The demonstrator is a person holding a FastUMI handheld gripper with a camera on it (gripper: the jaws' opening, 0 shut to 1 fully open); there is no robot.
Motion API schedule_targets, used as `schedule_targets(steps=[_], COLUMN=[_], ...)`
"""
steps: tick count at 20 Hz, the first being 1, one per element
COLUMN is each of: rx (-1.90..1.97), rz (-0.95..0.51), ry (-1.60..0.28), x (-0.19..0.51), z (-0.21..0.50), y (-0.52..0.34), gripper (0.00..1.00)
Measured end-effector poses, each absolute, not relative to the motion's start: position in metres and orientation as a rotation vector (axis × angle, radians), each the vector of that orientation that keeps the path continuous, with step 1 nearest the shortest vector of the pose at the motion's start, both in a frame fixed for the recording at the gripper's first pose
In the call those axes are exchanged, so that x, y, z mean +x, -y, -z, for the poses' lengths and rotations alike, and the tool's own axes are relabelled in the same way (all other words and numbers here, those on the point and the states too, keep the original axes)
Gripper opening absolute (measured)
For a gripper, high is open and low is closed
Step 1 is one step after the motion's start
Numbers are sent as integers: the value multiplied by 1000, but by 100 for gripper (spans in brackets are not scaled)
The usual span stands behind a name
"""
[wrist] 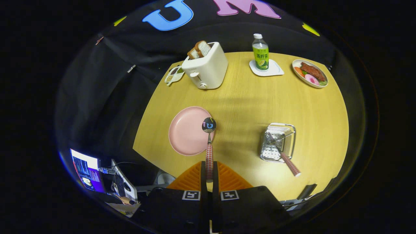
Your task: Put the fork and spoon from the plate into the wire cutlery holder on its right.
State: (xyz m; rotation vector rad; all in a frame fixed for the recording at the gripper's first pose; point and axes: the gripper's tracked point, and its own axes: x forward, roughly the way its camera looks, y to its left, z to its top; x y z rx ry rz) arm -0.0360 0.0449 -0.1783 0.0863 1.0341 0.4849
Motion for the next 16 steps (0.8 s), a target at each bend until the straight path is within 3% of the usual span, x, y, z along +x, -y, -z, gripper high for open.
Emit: schedule_targets(steps=[8, 16], rx=[82, -2], rz=[-379, -433], ry=[-1076, -1183], x=[-35, -17], z=[145, 161], y=[47, 86], gripper=[8, 8])
